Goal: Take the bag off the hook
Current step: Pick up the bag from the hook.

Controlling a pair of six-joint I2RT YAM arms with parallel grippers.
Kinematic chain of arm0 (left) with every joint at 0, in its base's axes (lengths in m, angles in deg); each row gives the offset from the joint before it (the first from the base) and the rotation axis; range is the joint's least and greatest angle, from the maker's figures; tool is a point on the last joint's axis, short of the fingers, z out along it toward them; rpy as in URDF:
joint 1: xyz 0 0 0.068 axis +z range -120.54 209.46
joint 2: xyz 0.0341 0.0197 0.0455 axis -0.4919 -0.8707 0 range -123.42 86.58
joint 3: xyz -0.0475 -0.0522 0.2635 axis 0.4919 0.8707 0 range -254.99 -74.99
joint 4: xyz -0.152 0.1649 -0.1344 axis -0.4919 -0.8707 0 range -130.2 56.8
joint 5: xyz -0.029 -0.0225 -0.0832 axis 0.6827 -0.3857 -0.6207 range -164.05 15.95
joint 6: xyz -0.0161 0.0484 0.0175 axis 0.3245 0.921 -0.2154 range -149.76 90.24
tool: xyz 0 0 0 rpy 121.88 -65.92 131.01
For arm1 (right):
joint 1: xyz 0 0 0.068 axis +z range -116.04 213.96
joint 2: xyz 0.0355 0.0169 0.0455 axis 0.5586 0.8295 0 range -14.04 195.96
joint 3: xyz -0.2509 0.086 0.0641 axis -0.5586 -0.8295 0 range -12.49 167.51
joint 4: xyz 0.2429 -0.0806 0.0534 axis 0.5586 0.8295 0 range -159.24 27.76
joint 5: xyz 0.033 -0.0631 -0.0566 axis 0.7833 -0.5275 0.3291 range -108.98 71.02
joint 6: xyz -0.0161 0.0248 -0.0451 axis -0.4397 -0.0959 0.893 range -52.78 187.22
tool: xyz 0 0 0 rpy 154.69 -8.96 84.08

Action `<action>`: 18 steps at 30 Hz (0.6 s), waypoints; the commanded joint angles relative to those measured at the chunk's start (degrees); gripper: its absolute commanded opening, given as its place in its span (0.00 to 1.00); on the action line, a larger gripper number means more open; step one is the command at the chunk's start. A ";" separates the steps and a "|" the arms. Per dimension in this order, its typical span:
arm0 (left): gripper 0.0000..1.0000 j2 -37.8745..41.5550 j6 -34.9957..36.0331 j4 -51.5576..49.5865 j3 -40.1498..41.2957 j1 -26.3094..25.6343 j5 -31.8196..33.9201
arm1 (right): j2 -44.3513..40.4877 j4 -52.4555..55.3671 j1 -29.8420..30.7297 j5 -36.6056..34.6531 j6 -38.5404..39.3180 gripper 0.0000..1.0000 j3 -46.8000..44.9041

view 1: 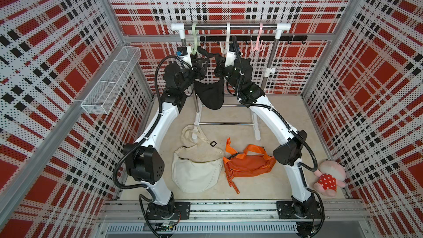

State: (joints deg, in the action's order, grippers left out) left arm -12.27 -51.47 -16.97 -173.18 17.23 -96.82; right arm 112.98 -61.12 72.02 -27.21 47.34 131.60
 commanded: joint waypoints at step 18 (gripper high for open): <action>0.46 -1.26 -32.95 26.76 8.48 1.44 -5.72 | -7.40 -3.70 1.01 2.53 2.17 0.00 -9.18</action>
State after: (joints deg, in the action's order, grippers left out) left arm -13.97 -81.88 8.01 -166.71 19.03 -103.72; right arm 108.87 -62.10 72.26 -25.46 47.93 122.44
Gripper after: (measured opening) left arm 0.459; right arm 0.075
